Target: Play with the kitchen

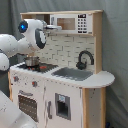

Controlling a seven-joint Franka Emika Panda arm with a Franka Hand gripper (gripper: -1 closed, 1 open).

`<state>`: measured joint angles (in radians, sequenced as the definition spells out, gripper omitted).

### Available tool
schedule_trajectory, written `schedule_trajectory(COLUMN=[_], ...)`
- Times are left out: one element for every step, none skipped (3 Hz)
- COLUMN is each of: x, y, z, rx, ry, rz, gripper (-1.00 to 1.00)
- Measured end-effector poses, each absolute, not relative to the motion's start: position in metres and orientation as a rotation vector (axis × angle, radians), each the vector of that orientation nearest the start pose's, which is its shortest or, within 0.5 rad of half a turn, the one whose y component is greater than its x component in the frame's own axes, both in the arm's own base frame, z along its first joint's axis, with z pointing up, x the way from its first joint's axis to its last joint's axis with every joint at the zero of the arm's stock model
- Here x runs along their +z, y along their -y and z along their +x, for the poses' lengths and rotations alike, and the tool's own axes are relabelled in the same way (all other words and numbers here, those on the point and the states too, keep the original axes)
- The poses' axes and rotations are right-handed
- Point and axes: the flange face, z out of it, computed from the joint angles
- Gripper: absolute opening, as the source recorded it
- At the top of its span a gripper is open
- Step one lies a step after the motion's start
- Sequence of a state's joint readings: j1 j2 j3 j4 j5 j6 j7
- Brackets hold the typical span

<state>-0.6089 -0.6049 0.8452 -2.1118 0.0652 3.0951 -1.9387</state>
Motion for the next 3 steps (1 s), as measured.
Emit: schedule_trajectory(x=[0.743,0.777,0.8], y=[-0.239,-0.212,-0.219], z=[0.407,0.385,0.351], rx=[0.692,0.654,0.655], ry=[-1.616,-1.505,-1.411], rz=[0.62,0.605,0.596], gripper=[1.0,1.0,1.0])
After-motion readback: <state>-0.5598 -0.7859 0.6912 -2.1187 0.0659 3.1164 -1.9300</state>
